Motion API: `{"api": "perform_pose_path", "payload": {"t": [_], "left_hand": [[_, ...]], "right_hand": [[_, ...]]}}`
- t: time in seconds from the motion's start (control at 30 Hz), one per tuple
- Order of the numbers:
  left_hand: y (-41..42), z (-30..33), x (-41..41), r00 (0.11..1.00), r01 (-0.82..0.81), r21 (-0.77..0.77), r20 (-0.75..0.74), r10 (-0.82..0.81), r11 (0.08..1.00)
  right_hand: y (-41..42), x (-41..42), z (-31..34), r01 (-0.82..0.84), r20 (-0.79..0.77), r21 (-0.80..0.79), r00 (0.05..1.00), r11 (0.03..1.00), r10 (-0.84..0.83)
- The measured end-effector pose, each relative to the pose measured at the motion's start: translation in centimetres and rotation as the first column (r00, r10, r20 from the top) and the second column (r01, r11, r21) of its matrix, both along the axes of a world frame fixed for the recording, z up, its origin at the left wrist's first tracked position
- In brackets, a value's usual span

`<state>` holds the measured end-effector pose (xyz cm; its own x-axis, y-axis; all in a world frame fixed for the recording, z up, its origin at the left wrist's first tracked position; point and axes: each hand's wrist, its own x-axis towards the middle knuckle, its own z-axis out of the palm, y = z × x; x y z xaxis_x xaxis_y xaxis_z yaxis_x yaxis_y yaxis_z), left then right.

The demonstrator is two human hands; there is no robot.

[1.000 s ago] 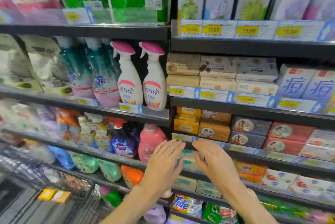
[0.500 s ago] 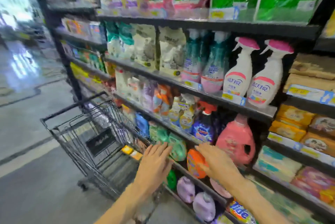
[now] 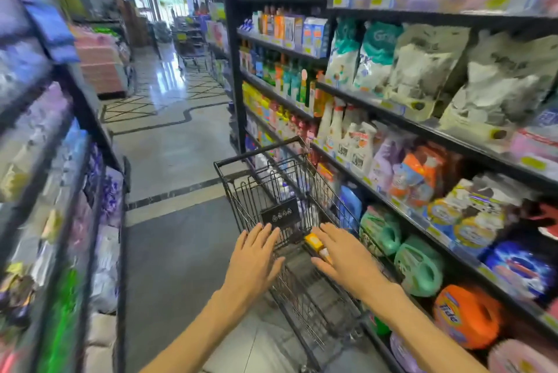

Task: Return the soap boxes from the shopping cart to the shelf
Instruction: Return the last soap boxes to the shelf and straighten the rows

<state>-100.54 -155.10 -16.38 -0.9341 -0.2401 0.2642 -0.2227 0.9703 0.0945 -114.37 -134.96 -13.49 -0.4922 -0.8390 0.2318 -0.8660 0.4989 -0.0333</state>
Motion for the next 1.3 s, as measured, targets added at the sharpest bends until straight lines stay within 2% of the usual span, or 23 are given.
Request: {"api": "perform_pose_path", "payload": {"t": [0.17,0.33,0.6,0.83,0.93,1.13,1.23,1.3], "left_hand": [[-6.3,-1.9,-3.6,0.999,-0.011,-0.018,0.053,0.012,1.000],[-11.5,-4.0,-11.5,0.992,0.031,-0.005,0.119,-0.030,1.000],[-16.7,-5.1,-28.1,0.943,0.257,-0.024,0.223,-0.246,0.966],[-17.1,-10.4,-39.9,0.824,0.477,0.054,0.321,-0.467,0.877],[-17.4,-14.7,-44.1,0.767,0.540,0.112,0.342,-0.543,0.834],[-18.9,-27.5,-50.4,0.591,0.525,0.252,0.580,-0.561,0.813],[-19.2,-32.7,-52.4,0.542,0.539,0.243,0.632,-0.553,0.806],[-19.4,-36.8,-53.6,0.519,0.527,0.248,0.664,-0.539,0.813]], "right_hand": [[-6.7,-4.4,-2.1,0.025,0.079,0.023,0.996,0.999,-0.026],[-11.0,-12.2,-5.1,0.097,0.137,0.025,0.986,0.995,-0.099],[-14.0,-22.9,-6.6,0.282,0.197,0.057,0.937,0.958,-0.288],[-12.7,-28.8,-11.3,0.505,0.324,0.149,0.787,0.850,-0.525],[-12.3,-29.6,-15.1,0.607,0.394,0.184,0.675,0.773,-0.624],[-14.3,-28.4,-23.7,0.698,0.506,0.318,0.447,0.641,-0.738],[-15.4,-28.7,-28.6,0.711,0.572,0.338,0.365,0.616,-0.735],[-16.3,-28.9,-32.4,0.718,0.547,0.387,0.327,0.578,-0.771]]}}
